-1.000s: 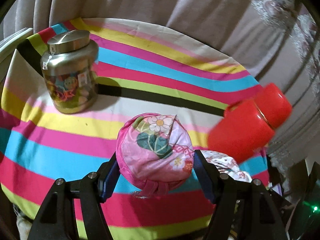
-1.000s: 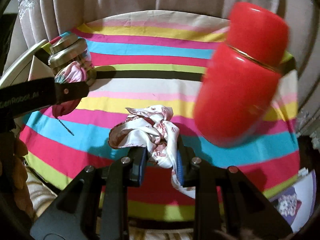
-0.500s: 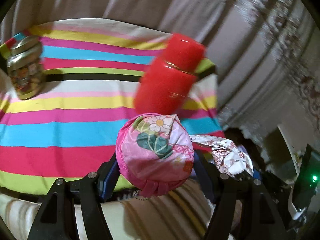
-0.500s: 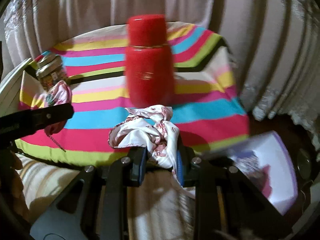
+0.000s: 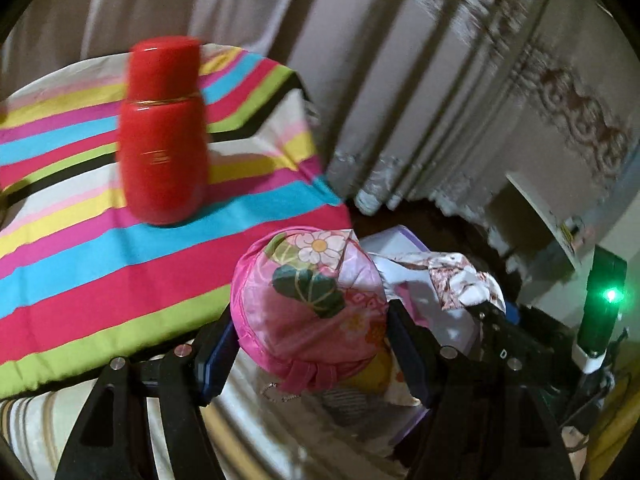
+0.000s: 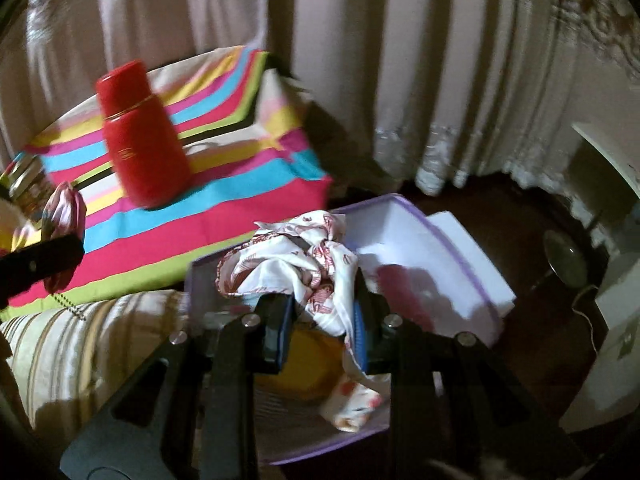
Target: Organize soft objects
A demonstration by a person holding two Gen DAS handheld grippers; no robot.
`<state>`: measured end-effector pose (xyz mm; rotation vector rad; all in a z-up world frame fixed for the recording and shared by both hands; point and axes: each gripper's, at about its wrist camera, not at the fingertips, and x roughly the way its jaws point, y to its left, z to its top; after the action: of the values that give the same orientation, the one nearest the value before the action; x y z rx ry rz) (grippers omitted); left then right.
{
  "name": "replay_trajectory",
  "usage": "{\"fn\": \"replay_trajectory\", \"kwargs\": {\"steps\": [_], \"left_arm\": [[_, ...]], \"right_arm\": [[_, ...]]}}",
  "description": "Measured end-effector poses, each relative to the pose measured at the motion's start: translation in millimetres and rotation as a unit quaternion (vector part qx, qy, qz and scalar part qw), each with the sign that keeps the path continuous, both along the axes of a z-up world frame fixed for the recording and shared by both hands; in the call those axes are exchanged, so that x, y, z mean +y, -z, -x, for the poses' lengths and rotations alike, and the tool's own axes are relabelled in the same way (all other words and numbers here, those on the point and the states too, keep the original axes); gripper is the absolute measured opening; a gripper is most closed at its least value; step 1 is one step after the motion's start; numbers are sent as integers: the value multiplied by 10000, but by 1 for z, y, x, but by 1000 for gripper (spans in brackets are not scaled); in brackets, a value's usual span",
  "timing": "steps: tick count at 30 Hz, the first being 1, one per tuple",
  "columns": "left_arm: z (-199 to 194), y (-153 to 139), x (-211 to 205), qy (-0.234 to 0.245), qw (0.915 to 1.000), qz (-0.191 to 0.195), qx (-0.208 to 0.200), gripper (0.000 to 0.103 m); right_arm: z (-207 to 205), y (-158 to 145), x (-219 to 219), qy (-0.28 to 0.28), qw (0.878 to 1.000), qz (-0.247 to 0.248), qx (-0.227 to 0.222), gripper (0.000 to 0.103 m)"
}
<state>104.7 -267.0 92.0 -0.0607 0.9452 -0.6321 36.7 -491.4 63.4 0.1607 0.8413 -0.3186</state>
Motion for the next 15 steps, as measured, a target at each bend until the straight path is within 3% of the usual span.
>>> {"fn": "replay_trajectory", "kwargs": {"steps": [4,7,12,15], "left_arm": [[1,1,-40,461,9989,20,20,73],[-1,5,-61,677,9977,-54,52,82],[1,15,-66,732,9970,-166,189,86],[5,20,-58,710,9963,-301,384,86]], "right_arm": [[8,-2,-23,268,9996,14,-47,33],[12,-3,-31,365,9993,-59,-86,37],[17,-1,-32,359,9993,-59,-80,60],[20,1,-30,307,9995,-97,-38,63]]}}
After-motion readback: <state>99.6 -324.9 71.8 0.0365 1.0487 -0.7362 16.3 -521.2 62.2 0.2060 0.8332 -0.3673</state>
